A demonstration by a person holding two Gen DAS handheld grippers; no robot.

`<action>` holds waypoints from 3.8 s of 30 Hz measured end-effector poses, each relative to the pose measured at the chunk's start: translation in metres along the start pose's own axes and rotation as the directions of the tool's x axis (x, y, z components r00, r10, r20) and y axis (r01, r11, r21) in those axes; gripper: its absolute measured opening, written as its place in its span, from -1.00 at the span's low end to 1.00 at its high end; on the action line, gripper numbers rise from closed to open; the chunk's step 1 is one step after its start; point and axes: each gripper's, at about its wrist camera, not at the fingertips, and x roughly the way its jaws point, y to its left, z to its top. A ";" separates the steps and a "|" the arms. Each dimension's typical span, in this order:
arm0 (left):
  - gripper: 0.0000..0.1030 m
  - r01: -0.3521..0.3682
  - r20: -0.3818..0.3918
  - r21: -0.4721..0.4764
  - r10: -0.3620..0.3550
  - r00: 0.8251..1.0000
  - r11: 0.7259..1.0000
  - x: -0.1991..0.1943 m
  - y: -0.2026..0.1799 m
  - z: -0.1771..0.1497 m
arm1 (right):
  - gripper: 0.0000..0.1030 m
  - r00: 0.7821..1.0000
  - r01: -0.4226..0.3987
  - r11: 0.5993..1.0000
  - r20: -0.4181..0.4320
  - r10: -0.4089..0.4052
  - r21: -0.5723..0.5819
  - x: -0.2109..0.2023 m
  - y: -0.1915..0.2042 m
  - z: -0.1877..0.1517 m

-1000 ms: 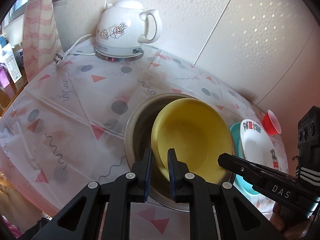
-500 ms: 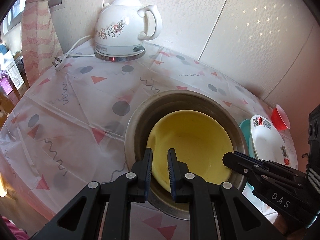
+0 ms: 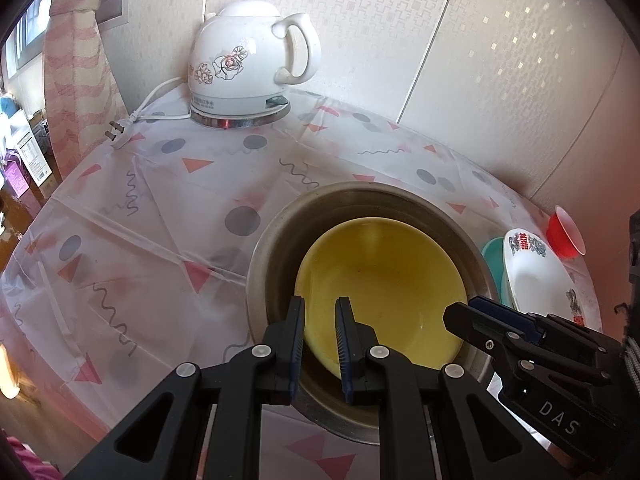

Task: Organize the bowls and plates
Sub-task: 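Lower the yellow bowl into the steel bowl and open the right gripper, then move the right gripper past the plate stack to the red bowl and grasp its rim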

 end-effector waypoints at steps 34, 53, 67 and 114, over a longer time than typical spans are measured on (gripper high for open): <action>-0.70 0.044 0.129 0.286 -0.085 0.988 0.957 -0.034 -0.114 0.000 | -0.44 0.961 0.169 0.954 0.175 -0.216 0.247 -0.063 -0.080 -0.007; -0.70 0.058 0.177 0.434 -0.148 0.973 0.899 -0.022 -0.186 0.020 | -0.44 0.934 0.218 0.895 0.183 -0.307 0.388 -0.084 -0.135 -0.017; -0.70 0.100 0.086 0.475 -0.159 0.983 0.874 0.005 -0.231 0.028 | -0.43 0.908 0.286 0.835 0.144 -0.392 0.469 -0.102 -0.201 -0.023; -0.69 0.321 -0.180 0.367 -0.272 0.945 0.873 0.093 -0.335 0.078 | -0.51 0.884 0.299 0.654 0.056 -0.464 0.695 -0.107 -0.388 0.022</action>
